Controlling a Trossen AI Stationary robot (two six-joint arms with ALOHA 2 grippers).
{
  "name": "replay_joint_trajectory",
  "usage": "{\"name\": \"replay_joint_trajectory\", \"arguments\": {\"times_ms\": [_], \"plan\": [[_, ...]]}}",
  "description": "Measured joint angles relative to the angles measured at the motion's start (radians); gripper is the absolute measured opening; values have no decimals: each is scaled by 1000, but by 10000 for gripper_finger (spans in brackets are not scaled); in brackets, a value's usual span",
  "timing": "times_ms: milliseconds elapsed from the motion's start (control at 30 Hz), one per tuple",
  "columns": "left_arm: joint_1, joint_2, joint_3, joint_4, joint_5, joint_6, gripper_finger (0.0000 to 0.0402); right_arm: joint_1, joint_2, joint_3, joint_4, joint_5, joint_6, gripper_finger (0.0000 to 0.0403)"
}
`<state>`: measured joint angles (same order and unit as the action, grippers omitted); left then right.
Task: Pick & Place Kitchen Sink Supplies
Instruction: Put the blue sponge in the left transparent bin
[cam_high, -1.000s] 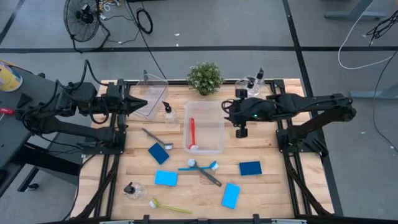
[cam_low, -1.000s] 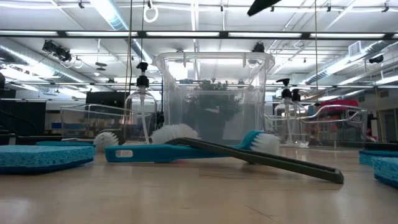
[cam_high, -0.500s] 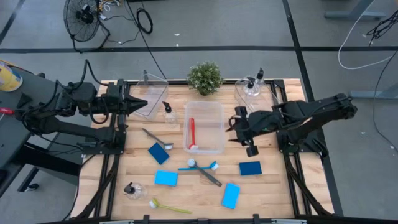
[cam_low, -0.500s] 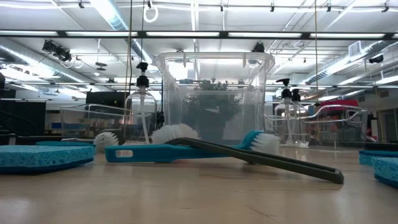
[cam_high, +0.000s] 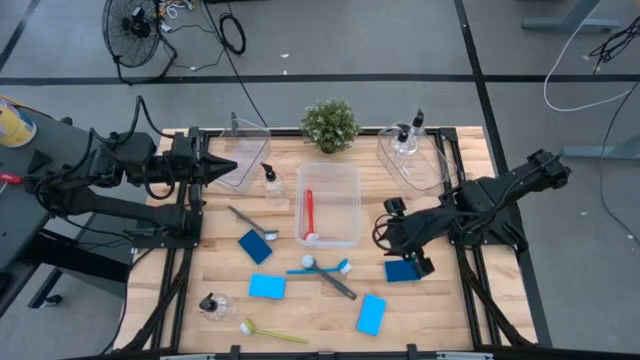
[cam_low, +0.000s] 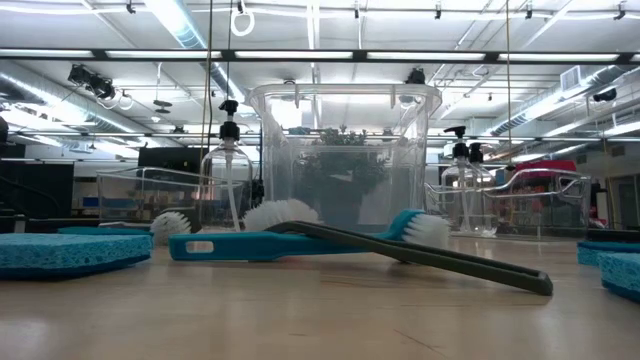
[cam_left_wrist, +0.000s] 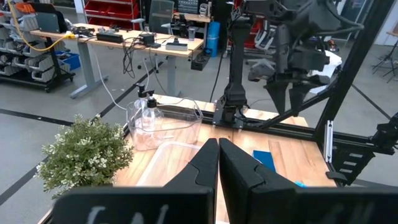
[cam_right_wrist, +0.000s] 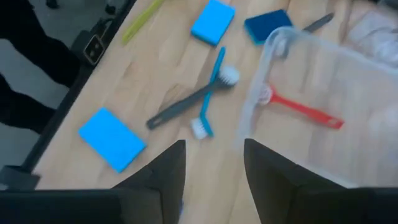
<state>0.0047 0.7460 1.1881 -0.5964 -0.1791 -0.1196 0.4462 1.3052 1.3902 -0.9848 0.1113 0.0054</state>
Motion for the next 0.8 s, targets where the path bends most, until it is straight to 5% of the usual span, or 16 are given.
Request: {"name": "replay_joint_trajectory", "arguments": {"times_ms": [500,800], "plan": [[0,0,0,0,4,-9,16,119,3,-186,132,3,200,165],[0,1,0,0,115,-38,16,127,3,-209,134,4,204,165]]}}
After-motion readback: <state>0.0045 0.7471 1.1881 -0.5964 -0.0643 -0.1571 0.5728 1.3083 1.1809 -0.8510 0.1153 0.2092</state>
